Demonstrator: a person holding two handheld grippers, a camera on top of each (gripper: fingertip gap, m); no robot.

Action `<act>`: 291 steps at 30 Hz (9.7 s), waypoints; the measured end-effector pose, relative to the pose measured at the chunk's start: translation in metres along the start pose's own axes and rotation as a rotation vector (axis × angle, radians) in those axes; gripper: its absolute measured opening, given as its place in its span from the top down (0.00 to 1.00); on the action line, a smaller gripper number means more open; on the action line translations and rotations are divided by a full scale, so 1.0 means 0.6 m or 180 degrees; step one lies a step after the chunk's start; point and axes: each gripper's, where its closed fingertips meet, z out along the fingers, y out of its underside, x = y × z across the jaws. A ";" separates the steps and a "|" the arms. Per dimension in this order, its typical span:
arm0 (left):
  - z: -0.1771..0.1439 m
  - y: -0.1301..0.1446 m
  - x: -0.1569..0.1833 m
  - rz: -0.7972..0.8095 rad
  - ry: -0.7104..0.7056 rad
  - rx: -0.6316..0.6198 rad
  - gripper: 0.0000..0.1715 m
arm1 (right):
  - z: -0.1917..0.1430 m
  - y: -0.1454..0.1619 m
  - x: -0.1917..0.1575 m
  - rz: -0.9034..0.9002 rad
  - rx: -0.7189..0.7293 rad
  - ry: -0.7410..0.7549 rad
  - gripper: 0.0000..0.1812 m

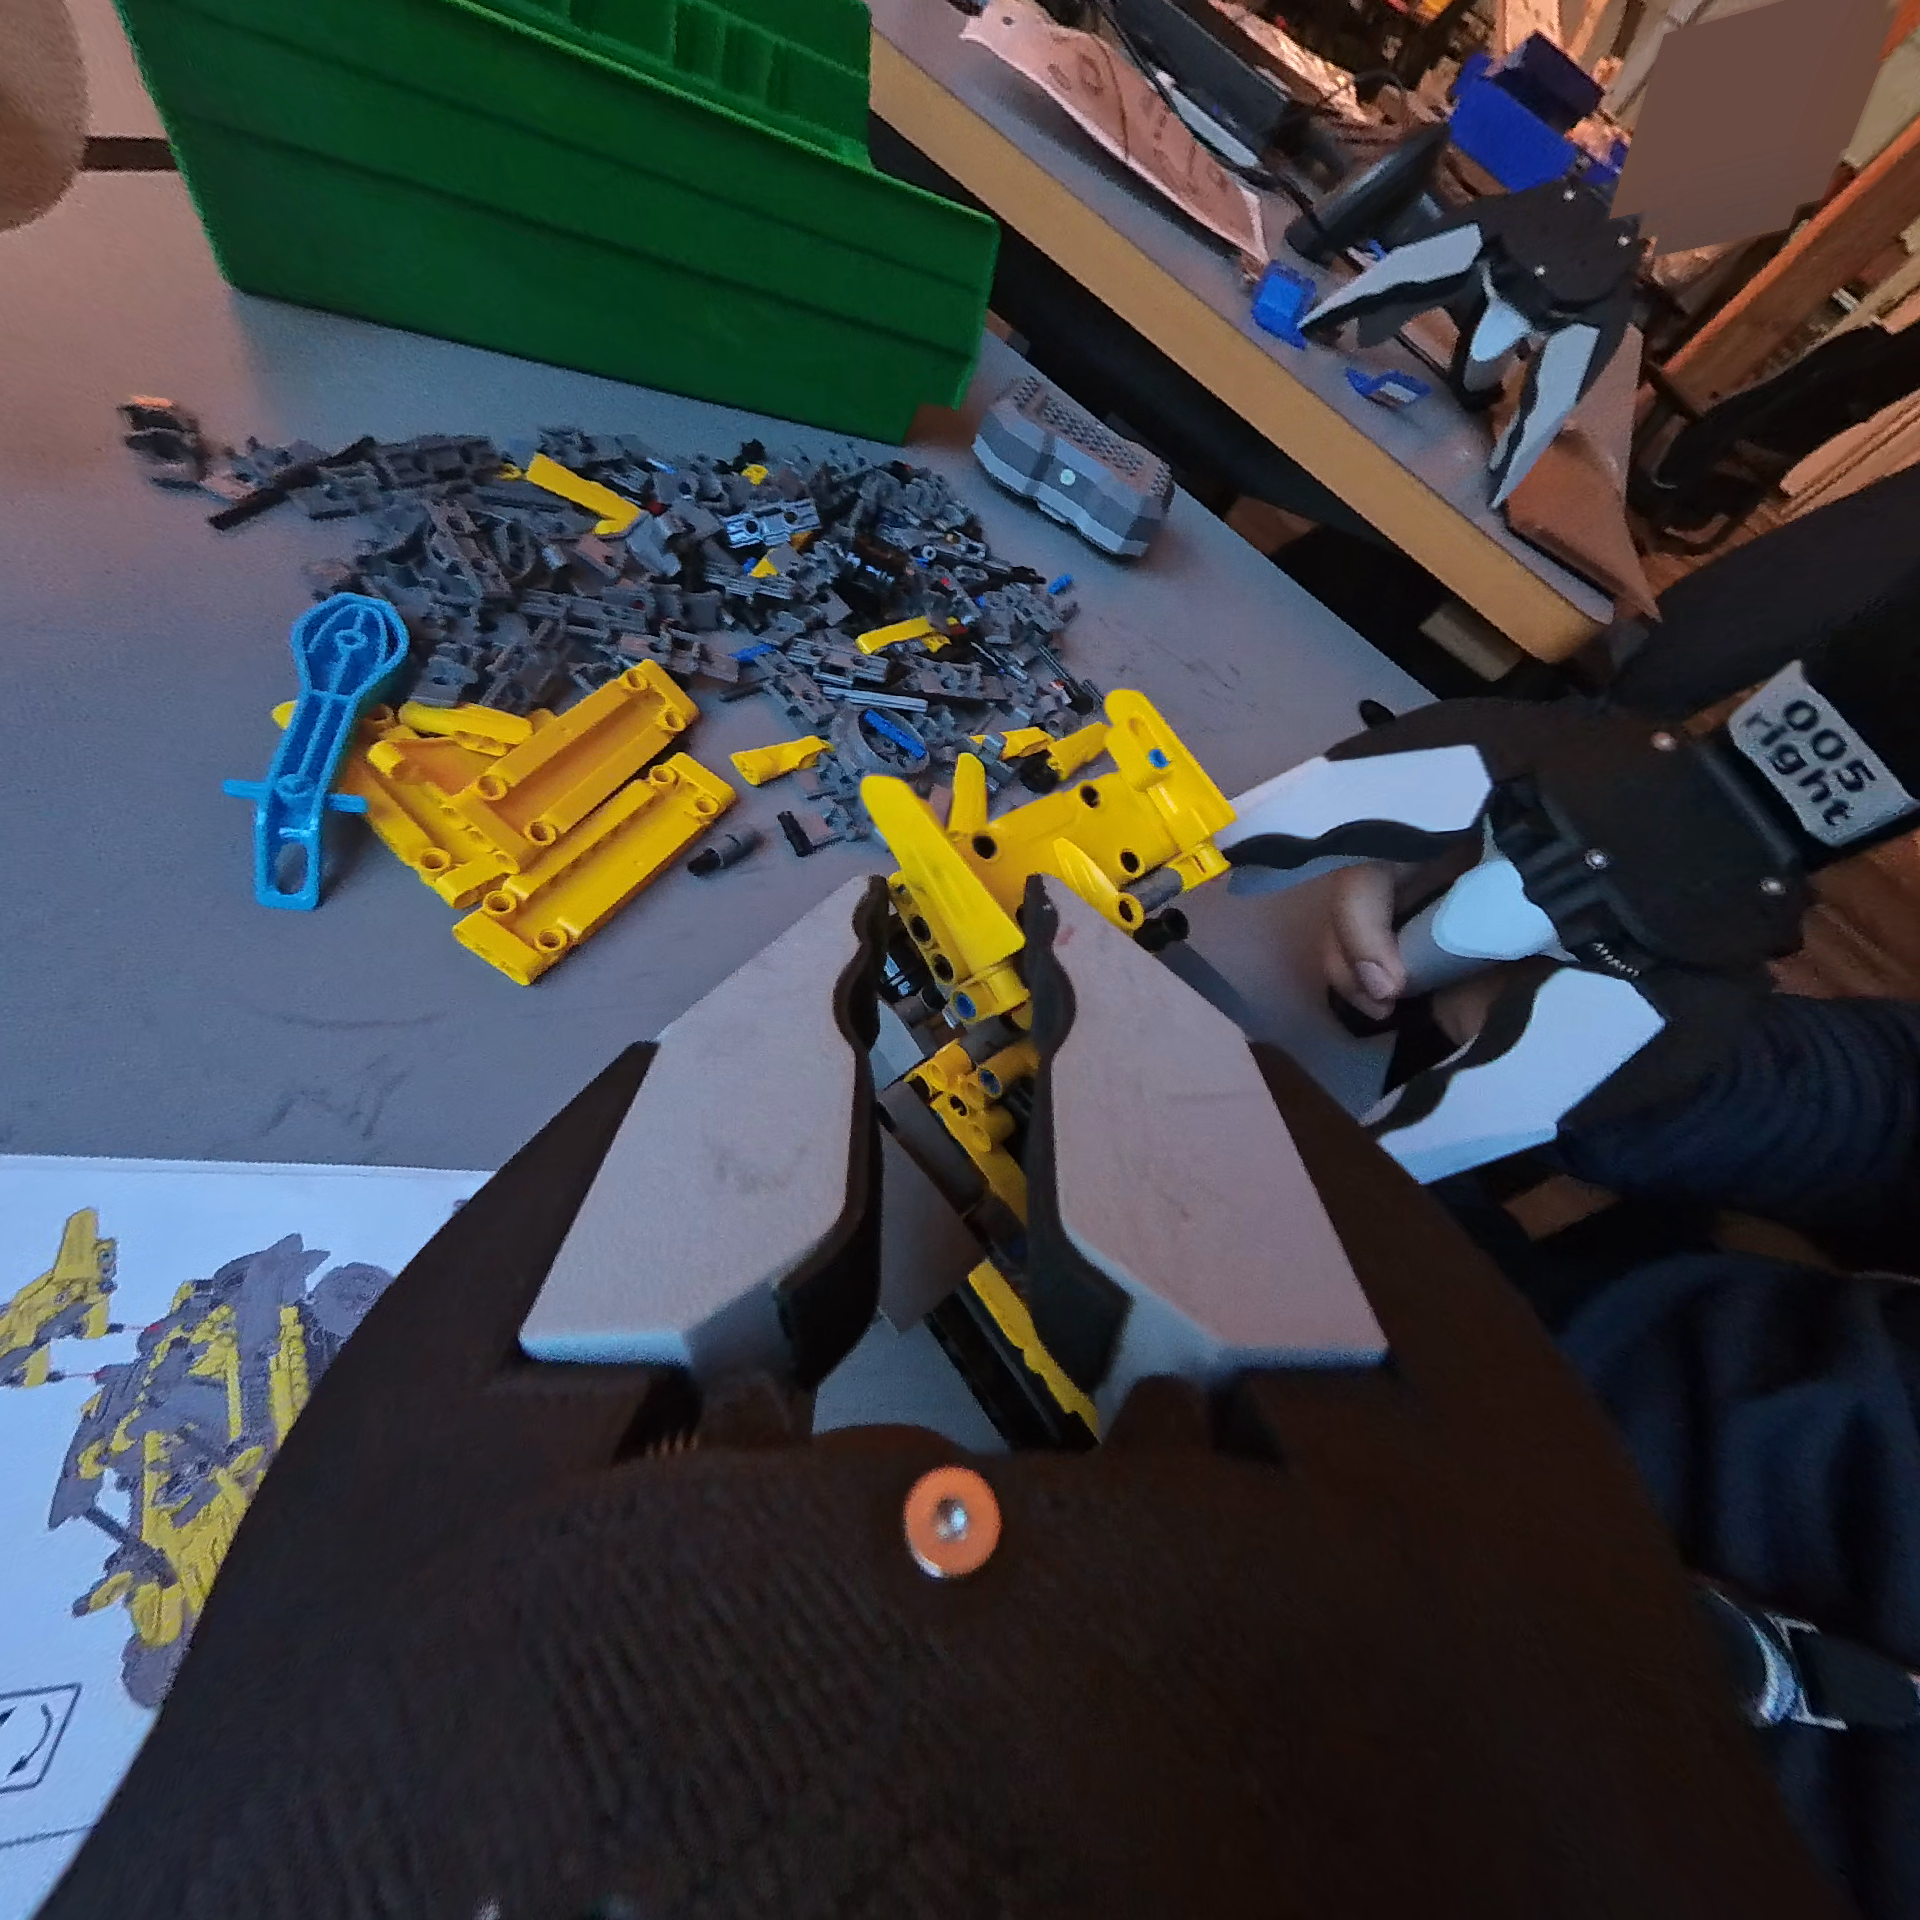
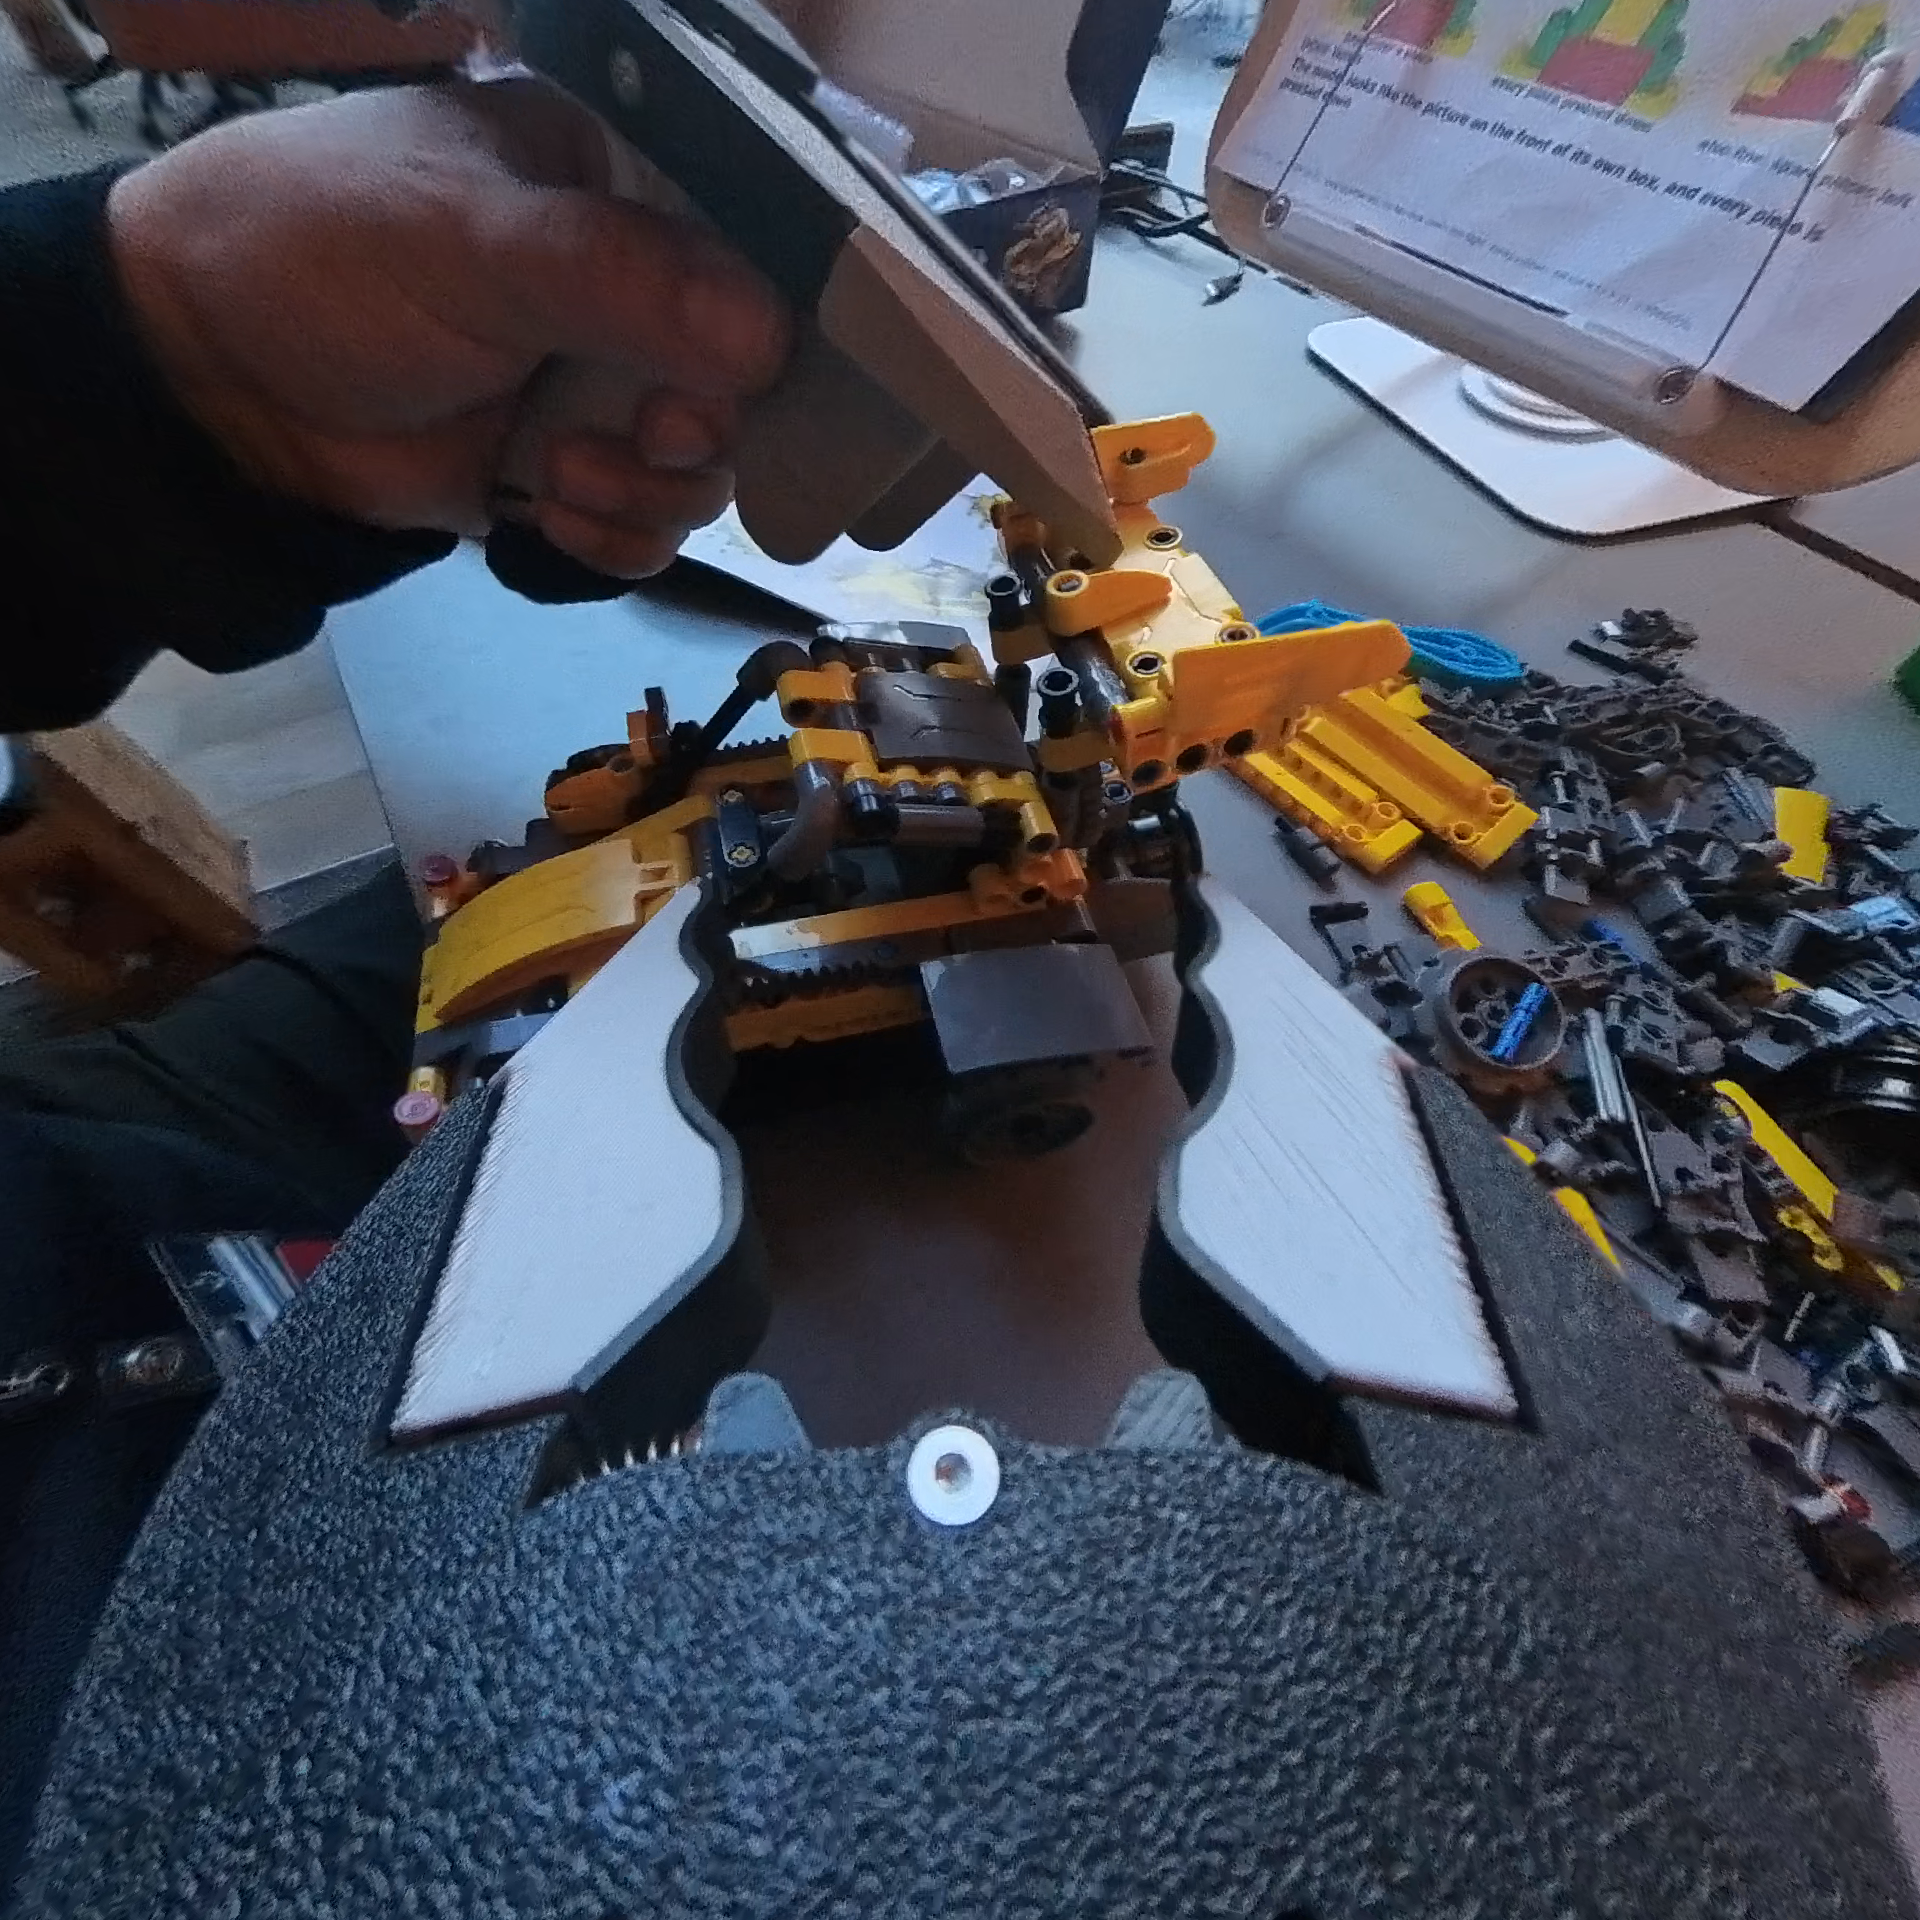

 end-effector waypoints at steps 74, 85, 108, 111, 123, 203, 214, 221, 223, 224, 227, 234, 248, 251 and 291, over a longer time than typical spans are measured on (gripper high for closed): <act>0.002 0.000 -0.005 -0.0108 -0.0030 0.0209 0.87 | 0.052 -0.038 0.049 -0.0333 -0.2105 -0.1018 0.80; -0.045 0.097 0.084 0.0288 -0.0577 -0.0099 0.46 | 0.053 -0.035 0.051 -0.0163 -0.2201 -0.1067 0.81; 0.018 0.101 0.052 0.0636 -0.1050 -0.0041 0.55 | 0.053 -0.037 0.047 -0.1010 -0.2517 -0.0648 0.82; 0.018 0.101 0.052 0.0637 -0.1044 -0.0038 0.55 | 0.054 -0.035 0.047 -0.0896 -0.2405 -0.0600 0.82; 0.018 0.100 0.052 0.0635 -0.1050 -0.0024 0.55 | 0.057 -0.037 0.047 -0.0860 -0.2023 -0.0403 0.82; 0.017 0.096 0.051 0.0621 -0.0955 0.0056 0.54 | 0.008 -0.057 0.024 -0.2285 -0.1889 -0.1005 0.99; 0.018 0.096 0.051 0.0621 -0.0952 0.0054 0.54 | 0.009 -0.054 0.028 -0.2460 -0.1840 -0.0891 0.98; 0.018 0.097 0.050 0.0631 -0.0954 0.0039 0.54 | 0.011 -0.053 0.027 -0.2409 -0.1870 -0.1007 0.99; 0.019 0.097 0.050 0.0639 -0.0952 0.0039 0.54 | 0.011 -0.053 0.026 -0.2340 -0.1877 -0.1118 0.99; 0.019 0.097 0.050 0.0647 -0.0949 0.0039 0.54 | 0.009 -0.051 0.020 -0.2325 -0.1887 -0.1207 1.00; 0.019 0.095 0.048 0.0644 -0.0969 0.0058 0.54 | 0.013 -0.052 0.005 -0.2605 -0.1897 -0.1175 1.00; 0.018 0.093 0.044 0.0624 -0.0961 0.0064 0.54 | 0.016 -0.056 0.030 -0.2159 -0.1742 -0.1008 1.00; 0.018 0.093 0.045 0.0635 -0.0958 0.0080 0.54 | 0.012 -0.072 0.026 -0.1201 -0.1623 -0.1218 0.99; 0.018 0.092 0.045 0.0635 -0.0955 0.0081 0.54 | 0.007 -0.075 0.035 -0.1289 -0.1705 -0.1148 0.95; 0.019 0.095 0.043 0.0628 -0.0976 0.0044 0.55 | 0.017 -0.047 0.028 -0.3118 -0.2270 -0.1199 0.98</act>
